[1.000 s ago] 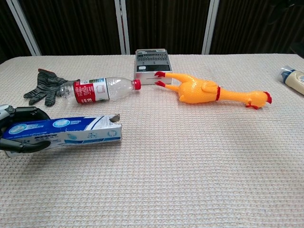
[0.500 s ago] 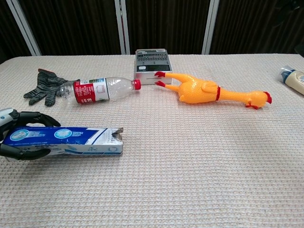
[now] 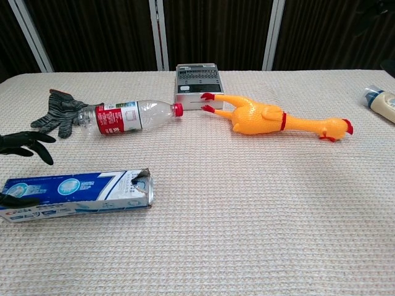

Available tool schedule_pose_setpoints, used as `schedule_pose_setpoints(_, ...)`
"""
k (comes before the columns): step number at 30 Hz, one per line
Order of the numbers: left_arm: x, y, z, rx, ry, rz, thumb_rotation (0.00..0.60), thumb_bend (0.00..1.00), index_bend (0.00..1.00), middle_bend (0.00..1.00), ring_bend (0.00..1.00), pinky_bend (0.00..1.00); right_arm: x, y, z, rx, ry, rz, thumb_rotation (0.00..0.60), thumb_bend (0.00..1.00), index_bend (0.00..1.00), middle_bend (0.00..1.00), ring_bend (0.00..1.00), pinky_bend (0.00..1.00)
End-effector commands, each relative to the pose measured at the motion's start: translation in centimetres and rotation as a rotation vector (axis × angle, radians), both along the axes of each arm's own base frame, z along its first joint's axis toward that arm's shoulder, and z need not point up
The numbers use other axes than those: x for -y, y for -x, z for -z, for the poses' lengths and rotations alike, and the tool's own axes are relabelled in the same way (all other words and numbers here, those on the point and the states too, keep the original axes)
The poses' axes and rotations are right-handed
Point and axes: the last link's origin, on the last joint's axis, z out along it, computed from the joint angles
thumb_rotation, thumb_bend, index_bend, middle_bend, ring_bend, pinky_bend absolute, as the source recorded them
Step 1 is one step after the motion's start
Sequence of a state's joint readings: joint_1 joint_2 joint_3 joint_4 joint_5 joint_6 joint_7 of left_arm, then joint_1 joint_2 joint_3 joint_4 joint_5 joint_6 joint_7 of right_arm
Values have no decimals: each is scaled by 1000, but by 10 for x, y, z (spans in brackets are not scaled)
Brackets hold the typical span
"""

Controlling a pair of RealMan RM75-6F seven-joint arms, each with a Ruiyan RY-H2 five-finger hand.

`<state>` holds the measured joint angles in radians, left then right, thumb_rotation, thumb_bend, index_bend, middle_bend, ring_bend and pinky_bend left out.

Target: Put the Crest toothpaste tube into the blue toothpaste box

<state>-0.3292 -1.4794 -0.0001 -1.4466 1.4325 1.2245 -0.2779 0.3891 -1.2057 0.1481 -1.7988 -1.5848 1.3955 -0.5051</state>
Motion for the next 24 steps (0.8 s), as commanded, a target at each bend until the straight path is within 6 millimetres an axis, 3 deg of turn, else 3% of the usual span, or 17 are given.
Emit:
schedule_pose_setpoints(1, 2, 6, -5, -62, 0, -17, 600, 14, 320, 70, 0, 99, 0, 1, 0, -2, 1, 3, 600, 450, 313, 177, 179, 0)
schedule_pose_setpoints(8, -2, 10, -40, -178, -138, -21, 600, 28, 308, 72, 0, 99, 0, 4, -1, -5, 7, 12, 600, 450, 313, 177, 180, 0)
schedule_pose_setpoints(11, -6, 17, -73, -280, -246, -43, 600, 28, 308, 71, 0, 99, 0, 6, 0, -12, 11, 16, 600, 449, 313, 177, 180, 0)
schedule_pose_setpoints(17, -3, 27, -119, -439, -417, -60, 600, 28, 308, 84, 0, 99, 0, 17, 8, 5, -33, 79, 600, 432, 313, 176, 179, 0)
schedule_pose_setpoints(24, 7, 34, -143, -572, -490, -58, 600, 36, 308, 113, 0, 108, 6, 32, 15, 52, -101, 178, 600, 365, 313, 176, 180, 0)
